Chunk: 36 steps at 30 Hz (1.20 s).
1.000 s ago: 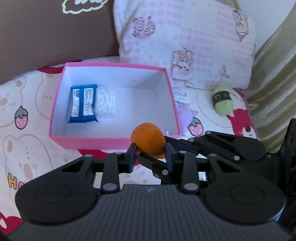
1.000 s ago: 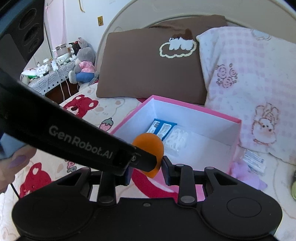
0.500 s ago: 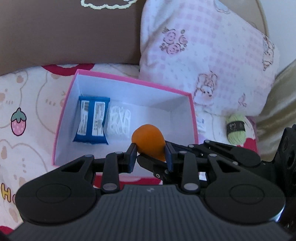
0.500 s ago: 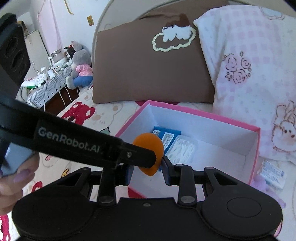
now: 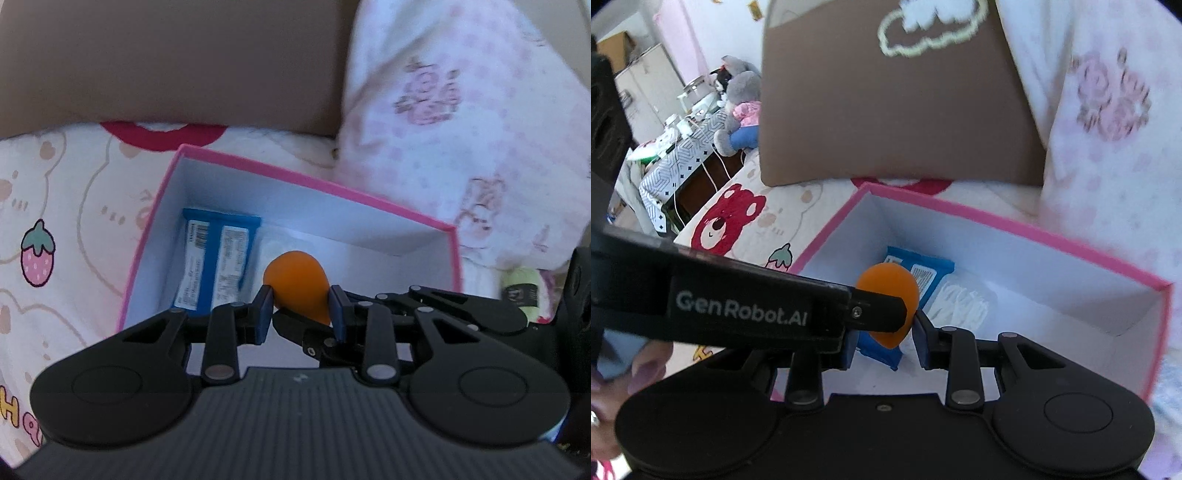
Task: Organize objects
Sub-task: 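Carry the held sponge over the open pink box with the left tool, then lower the sponge into the pink box beside the blue packet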
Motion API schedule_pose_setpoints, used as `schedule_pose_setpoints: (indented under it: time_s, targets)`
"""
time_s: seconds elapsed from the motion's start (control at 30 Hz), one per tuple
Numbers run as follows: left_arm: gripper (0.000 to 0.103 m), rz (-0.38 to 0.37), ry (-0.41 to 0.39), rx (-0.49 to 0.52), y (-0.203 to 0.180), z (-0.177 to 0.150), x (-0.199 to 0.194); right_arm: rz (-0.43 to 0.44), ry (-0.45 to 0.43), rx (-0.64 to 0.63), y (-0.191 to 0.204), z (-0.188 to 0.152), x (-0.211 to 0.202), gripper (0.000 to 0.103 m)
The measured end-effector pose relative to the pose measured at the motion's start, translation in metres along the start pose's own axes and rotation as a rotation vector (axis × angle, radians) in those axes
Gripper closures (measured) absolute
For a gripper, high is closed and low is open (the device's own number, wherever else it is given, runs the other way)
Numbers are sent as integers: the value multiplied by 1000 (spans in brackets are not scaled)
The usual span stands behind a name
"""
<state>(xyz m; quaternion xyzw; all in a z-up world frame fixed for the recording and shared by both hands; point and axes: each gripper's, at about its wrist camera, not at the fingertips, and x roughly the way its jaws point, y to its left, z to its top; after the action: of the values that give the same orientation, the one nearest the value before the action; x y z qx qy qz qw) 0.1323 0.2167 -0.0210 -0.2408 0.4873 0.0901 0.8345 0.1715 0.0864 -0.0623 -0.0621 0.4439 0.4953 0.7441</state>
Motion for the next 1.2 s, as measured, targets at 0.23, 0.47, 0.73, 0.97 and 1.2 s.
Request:
schedule_pose_setpoints:
  time_s: [0.23, 0.47, 0.73, 0.97, 1.2]
  targets:
    - [72, 17, 126, -91, 22, 21, 42, 22, 86, 119, -17, 4, 39, 67]
    - [72, 61, 119, -77, 26, 21, 55, 49, 134, 174, -27, 7, 60, 67]
    - [72, 62, 114, -102, 37, 18, 62, 26, 158, 168, -22, 8, 72, 67]
    - [72, 41, 102, -97, 31, 16, 68, -8, 155, 153, -27, 6, 70, 68]
    - [72, 32, 101, -85, 25, 15, 70, -25, 157, 142, -31, 6, 66, 68]
